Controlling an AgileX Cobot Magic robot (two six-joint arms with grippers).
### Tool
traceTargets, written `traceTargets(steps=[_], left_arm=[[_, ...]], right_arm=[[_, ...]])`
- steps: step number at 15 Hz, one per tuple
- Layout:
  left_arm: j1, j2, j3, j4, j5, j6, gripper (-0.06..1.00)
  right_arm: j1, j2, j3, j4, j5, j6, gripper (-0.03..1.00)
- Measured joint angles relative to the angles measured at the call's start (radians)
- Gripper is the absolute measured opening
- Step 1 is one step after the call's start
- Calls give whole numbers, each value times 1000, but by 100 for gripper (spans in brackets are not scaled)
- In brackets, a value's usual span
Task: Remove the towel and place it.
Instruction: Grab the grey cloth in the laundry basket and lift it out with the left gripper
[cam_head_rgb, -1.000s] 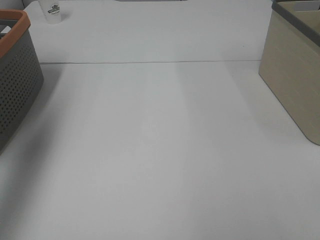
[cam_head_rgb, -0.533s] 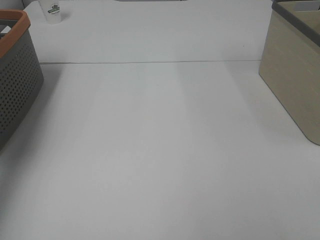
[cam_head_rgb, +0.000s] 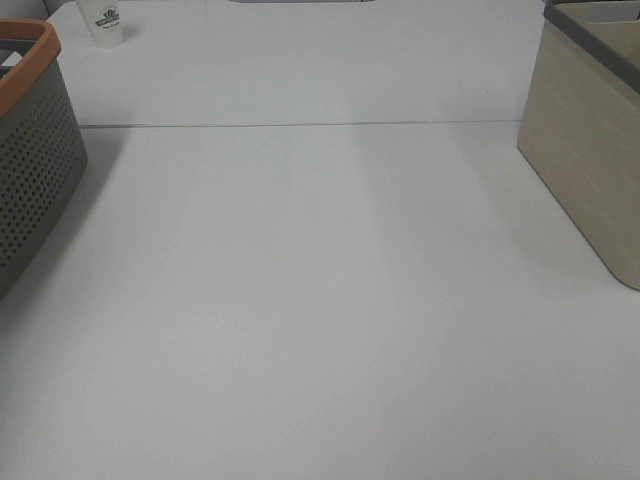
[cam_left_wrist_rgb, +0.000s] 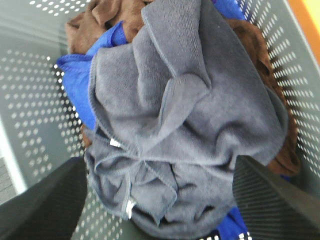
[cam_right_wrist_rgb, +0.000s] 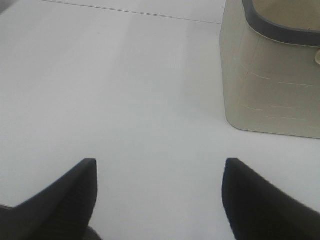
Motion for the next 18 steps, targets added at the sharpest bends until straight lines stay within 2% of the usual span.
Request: traceTargets(steps=[11,14,18], left_arm=[[0,206,0,-4,-113,6,74],[0,212,0,-4,-124,6,59],[0,216,0,-8,-131,-33,23]], right_arm=[[0,0,0,0,0,0,70],[0,0,0,0,0,0,70],[0,0,0,0,0,0,70]])
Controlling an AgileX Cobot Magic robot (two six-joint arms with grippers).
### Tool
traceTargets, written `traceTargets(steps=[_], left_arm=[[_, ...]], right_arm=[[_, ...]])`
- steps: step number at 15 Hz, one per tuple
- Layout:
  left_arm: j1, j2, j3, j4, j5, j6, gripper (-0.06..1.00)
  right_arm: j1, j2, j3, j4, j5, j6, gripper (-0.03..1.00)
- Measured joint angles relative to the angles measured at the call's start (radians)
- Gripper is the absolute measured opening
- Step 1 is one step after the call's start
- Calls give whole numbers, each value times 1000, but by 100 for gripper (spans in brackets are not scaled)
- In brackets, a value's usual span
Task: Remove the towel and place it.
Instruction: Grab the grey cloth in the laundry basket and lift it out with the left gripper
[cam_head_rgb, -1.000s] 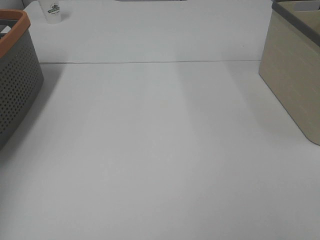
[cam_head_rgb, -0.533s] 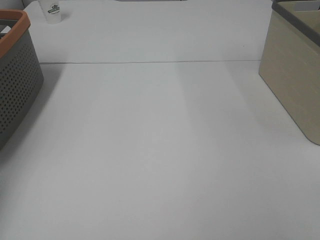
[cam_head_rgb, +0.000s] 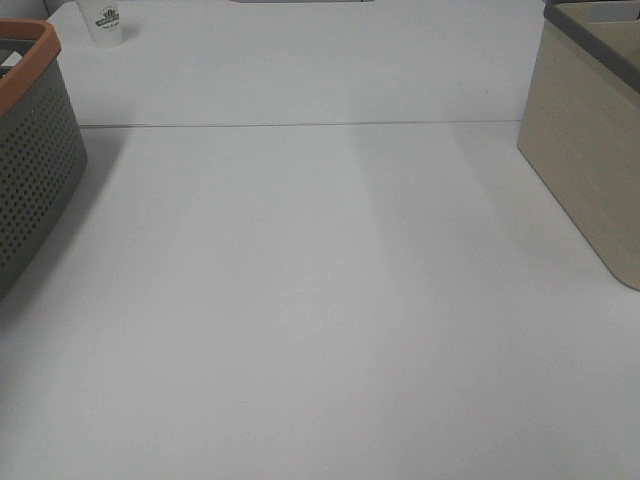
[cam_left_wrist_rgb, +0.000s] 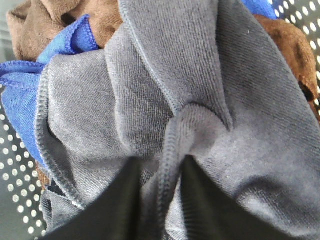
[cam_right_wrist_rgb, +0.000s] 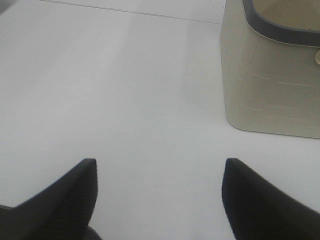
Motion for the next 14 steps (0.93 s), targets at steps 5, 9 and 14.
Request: traceTargets(steps=[5,9,14], left_arm=[[0,1,0,14,-2,-18,0],[0,-10,0,19,9,-65,0],[0,-137,0,19,9,-69,0]], right_arm=[[0,0,0,0,0,0,70],[0,0,0,0,0,0,70],[0,0,0,0,0,0,70]])
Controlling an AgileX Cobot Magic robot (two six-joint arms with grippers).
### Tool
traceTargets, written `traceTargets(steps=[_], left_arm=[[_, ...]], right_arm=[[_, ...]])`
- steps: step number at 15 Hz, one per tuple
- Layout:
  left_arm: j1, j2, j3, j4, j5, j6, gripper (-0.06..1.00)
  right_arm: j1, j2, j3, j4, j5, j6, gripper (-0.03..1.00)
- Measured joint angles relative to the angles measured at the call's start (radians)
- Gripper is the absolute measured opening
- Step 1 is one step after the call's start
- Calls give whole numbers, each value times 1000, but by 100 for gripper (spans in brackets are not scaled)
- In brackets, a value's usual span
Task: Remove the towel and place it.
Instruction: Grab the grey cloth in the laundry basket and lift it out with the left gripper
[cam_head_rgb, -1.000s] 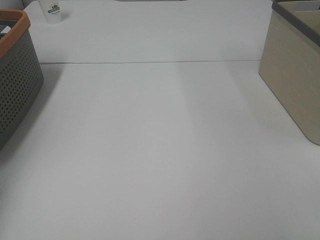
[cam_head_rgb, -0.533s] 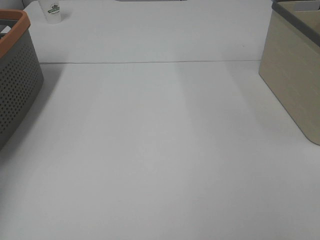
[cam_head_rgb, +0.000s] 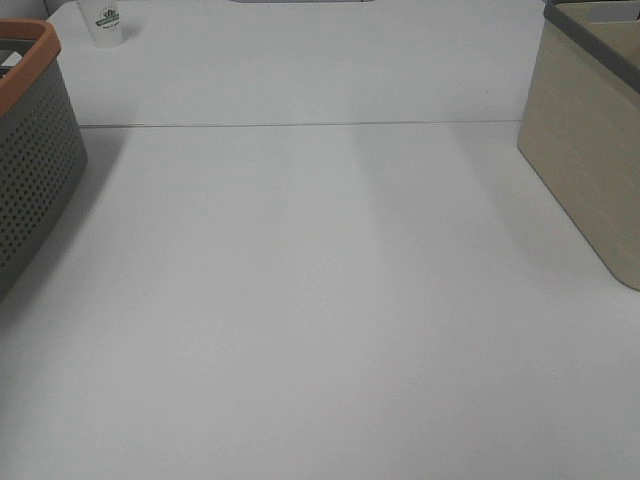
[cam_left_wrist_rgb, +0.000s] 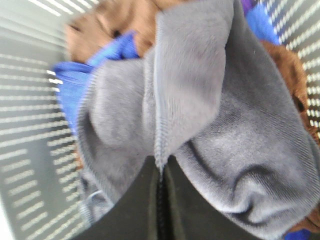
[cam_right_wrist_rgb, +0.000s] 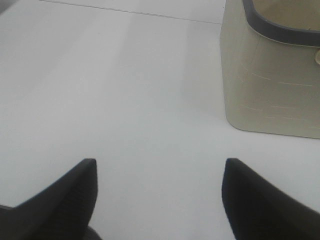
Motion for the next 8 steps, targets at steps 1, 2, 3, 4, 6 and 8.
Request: traceTargets(steps=[1,2,3,4,6,8], left_arm=[[0,-34,0,0,1,0,0],[0,-69,0,0,1,0,0],[0,-101,0,1,1,0,0],[0,-133,0,1,-1,0,0],[-7,-203,0,1,-7,0,0],[-21,-245,0,1,-24,0,0]], right_arm=[[0,0,0,0,0,0,70],[0,0,0,0,0,0,70],[0,0,0,0,0,0,70],[0,0,0,0,0,0,70],[0,0,0,0,0,0,70],[0,0,0,0,0,0,70]])
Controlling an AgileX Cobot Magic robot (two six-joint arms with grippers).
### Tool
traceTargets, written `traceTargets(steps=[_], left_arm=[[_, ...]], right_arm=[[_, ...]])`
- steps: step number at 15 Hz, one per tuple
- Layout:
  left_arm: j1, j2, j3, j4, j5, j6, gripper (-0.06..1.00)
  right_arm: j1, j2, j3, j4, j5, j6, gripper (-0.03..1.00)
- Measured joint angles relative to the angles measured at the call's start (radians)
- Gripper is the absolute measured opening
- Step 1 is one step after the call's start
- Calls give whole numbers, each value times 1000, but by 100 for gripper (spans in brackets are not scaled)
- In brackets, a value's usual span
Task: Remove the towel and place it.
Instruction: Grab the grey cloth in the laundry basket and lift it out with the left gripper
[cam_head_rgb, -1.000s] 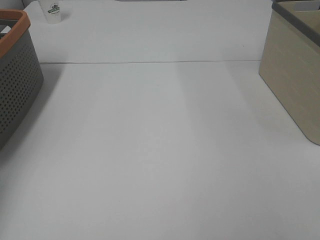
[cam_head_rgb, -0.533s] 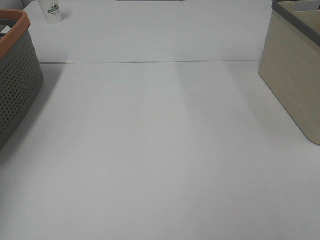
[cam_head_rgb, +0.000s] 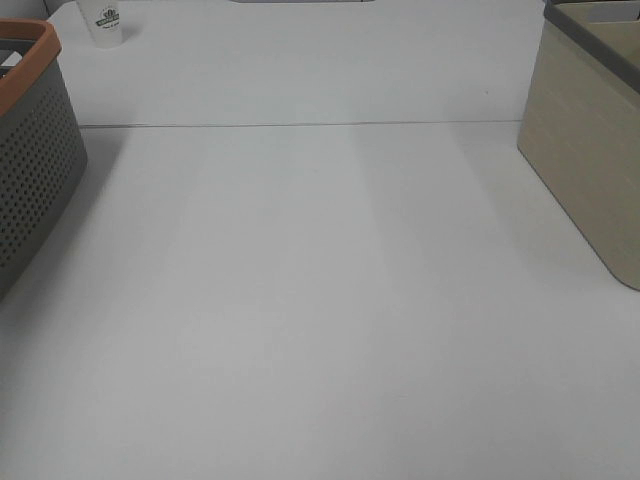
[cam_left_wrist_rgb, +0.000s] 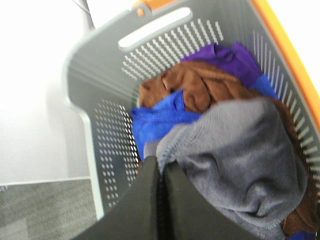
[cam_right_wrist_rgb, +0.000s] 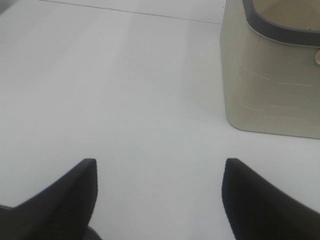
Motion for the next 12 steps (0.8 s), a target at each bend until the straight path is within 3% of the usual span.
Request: traceTargets(steps=[7,8,12], left_arm=[[-34,-154,0,6,-134,-1,0],[-34,-182,0,-6,-215,-37,0],[-34,-226,0,-35,-379,-115,0]], right_arm=[[0,0,0,0,0,0,70],[0,0,0,0,0,0,70],[0,0,0,0,0,0,70]])
